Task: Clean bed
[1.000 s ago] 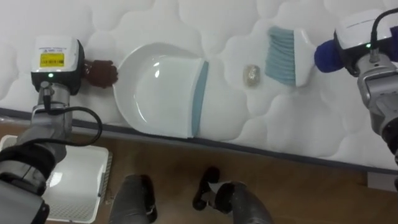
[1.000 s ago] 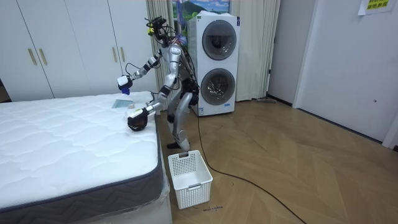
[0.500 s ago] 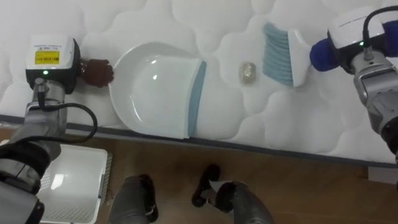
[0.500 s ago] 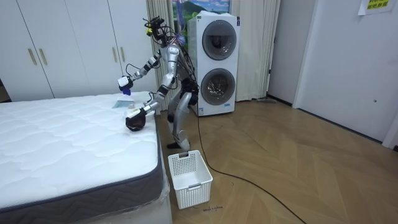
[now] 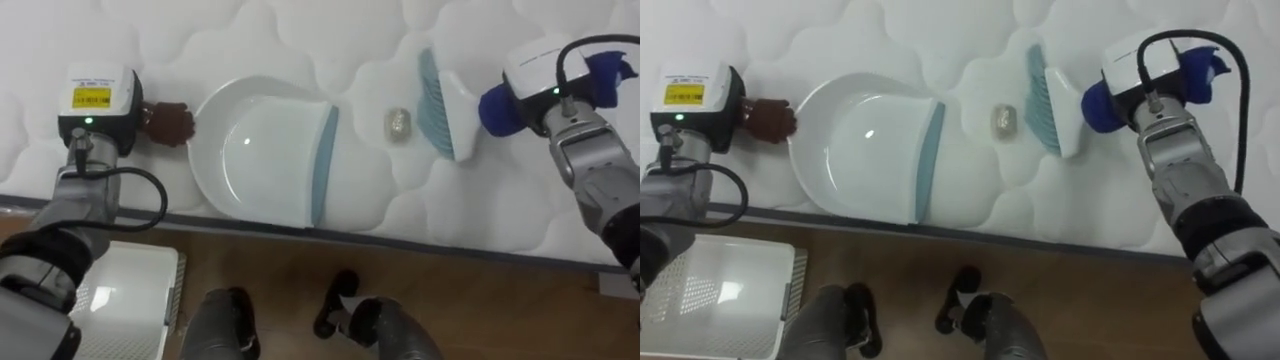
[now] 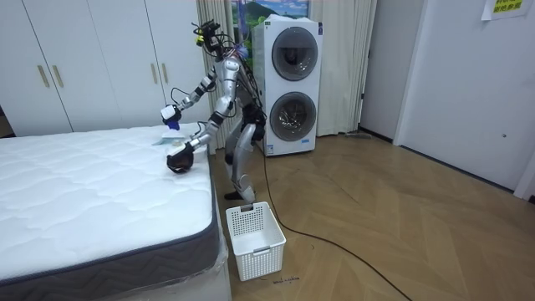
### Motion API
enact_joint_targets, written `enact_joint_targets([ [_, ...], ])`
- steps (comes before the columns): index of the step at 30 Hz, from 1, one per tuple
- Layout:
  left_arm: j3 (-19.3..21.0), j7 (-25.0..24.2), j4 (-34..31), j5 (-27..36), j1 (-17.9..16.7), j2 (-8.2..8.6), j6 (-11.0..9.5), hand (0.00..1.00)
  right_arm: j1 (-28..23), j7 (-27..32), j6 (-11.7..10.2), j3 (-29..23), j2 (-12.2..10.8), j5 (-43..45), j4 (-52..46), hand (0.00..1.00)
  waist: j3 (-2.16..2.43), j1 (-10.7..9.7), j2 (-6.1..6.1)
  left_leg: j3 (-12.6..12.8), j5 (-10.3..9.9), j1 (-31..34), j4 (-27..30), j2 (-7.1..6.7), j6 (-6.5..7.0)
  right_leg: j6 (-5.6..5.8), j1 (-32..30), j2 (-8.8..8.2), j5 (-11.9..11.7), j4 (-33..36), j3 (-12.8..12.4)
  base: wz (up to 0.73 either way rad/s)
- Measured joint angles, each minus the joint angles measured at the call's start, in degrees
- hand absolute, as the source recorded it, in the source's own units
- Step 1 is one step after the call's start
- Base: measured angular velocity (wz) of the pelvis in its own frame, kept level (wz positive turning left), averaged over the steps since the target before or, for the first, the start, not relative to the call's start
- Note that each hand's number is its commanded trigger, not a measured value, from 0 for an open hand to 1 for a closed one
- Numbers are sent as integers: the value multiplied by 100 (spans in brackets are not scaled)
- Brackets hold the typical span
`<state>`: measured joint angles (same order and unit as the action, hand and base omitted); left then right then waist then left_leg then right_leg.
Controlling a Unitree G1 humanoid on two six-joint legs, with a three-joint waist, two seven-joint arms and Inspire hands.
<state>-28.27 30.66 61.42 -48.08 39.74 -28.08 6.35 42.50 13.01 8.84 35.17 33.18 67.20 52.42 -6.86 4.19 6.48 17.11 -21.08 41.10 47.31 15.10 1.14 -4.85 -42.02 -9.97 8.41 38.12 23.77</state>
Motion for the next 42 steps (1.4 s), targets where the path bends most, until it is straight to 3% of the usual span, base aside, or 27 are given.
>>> enact_joint_targets([
  [7,-13,0,9,-38,-14,103,-32,100,-173,-208,0,-44,-204,-188,-436,100,0,-146,-8,3,9,-42,-57,-77,-16,0,0,6,-9,-16,-40,-1],
  [19,-15,19,0,-173,-133,122,-45,100,-483,-608,-77,-21,-293,-449,-1430,100,16,-132,-22,12,28,-66,-57,-79,-39,-8,-1,27,-17,-20,-84,-1],
  [25,-15,16,-19,-336,-172,230,-31,100,-581,-950,-203,27,-619,-619,-2026,100,35,-99,-59,2,30,-84,-41,-80,-39,-12,-3,4,-14,51,-73,1],
  [29,-14,9,-5,-337,-202,227,-5,100,-595,-1167,-206,79,-638,-629,-2306,100,43,-66,-72,2,29,-81,-35,-93,-39,-14,-5,-9,-12,54,-81,0],
  [35,-10,-2,-8,-333,-283,217,36,100,-596,-1371,-207,83,-706,-651,-2365,100,74,-74,-102,2,41,-79,-1,-119,-18,-17,-4,-51,-10,89,-81,0],
  [39,-8,-84,-8,-331,-382,218,36,100,-599,-1515,-315,83,-793,-777,-2365,100,137,-82,-89,-7,45,-86,-2,-142,-11,-29,-5,-93,-2,92,-69,2],
  [42,-9,-144,-9,-335,-396,215,38,100,-603,-1573,-337,135,-845,-1039,-2441,100,149,-86,-83,-10,55,-76,-4,-168,6,-28,-13,-115,-3,99,-67,3],
])
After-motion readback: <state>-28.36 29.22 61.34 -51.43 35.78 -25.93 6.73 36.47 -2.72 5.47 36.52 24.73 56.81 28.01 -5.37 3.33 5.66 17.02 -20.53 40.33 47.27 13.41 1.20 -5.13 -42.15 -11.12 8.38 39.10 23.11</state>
